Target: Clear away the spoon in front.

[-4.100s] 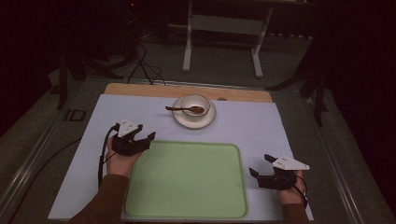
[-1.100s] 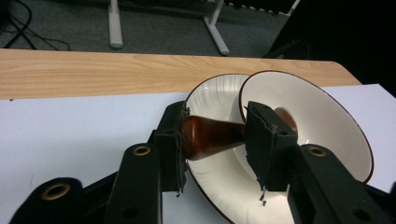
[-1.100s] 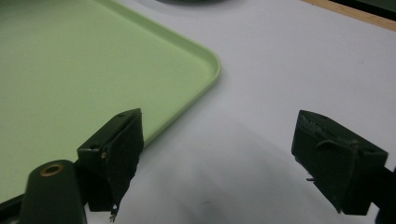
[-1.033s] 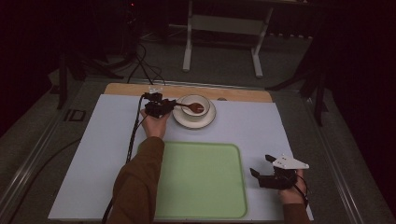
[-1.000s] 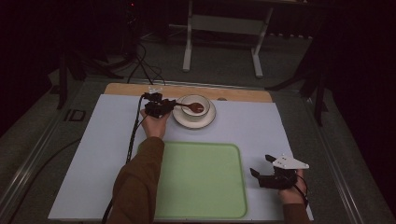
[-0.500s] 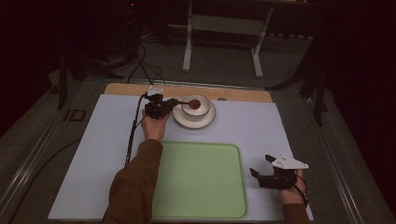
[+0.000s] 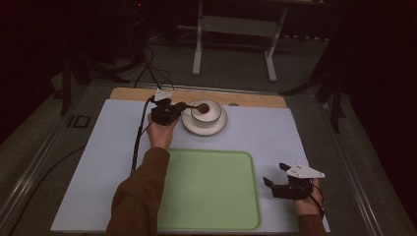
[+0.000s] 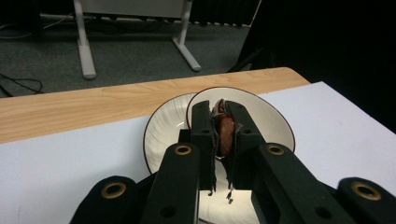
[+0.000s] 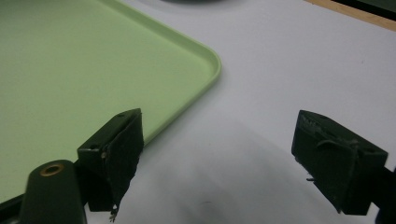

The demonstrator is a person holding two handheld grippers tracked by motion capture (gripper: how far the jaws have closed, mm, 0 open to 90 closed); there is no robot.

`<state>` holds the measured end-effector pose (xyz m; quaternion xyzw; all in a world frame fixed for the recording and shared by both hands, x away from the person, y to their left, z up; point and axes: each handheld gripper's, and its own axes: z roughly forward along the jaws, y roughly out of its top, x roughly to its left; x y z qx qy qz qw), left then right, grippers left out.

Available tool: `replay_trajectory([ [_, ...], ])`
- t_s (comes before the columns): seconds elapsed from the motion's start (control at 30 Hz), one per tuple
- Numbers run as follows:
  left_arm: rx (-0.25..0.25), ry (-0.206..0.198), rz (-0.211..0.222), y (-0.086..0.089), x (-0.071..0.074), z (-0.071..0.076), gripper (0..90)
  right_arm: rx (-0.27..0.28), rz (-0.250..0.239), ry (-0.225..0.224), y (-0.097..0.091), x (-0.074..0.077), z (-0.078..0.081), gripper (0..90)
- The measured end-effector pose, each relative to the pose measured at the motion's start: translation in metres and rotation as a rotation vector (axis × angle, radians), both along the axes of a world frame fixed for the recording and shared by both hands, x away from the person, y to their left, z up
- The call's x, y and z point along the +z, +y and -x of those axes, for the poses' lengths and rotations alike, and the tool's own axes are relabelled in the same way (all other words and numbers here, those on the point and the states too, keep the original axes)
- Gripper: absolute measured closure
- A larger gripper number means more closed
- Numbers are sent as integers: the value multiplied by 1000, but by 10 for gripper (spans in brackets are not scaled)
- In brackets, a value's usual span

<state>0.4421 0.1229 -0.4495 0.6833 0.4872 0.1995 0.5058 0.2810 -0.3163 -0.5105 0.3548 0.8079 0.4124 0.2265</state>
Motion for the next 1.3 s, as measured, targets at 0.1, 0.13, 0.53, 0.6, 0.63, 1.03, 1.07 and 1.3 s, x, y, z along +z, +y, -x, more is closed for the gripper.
replay_trajectory([
  [0.1,-8,-10,-11,1,4,3,836,-1,0,-1,0,0,0,165],
  [0.13,-13,-14,-15,2,5,5,836,-1,0,-1,0,0,0,165],
  [0.53,-25,-53,-19,17,22,23,835,-3,2,2,1,0,0,165],
  [0.6,-24,-56,-20,20,24,26,836,-3,3,2,1,0,0,165],
  [0.63,-24,-56,-20,20,24,26,836,-3,3,2,1,0,0,165],
  [1.03,-28,-99,-23,33,39,51,836,-7,7,1,1,0,0,165],
  [1.07,-30,-97,-26,34,40,53,836,-6,6,0,1,0,0,165],
  [1.3,-43,-105,-32,38,42,61,836,-8,3,-2,1,0,0,165],
])
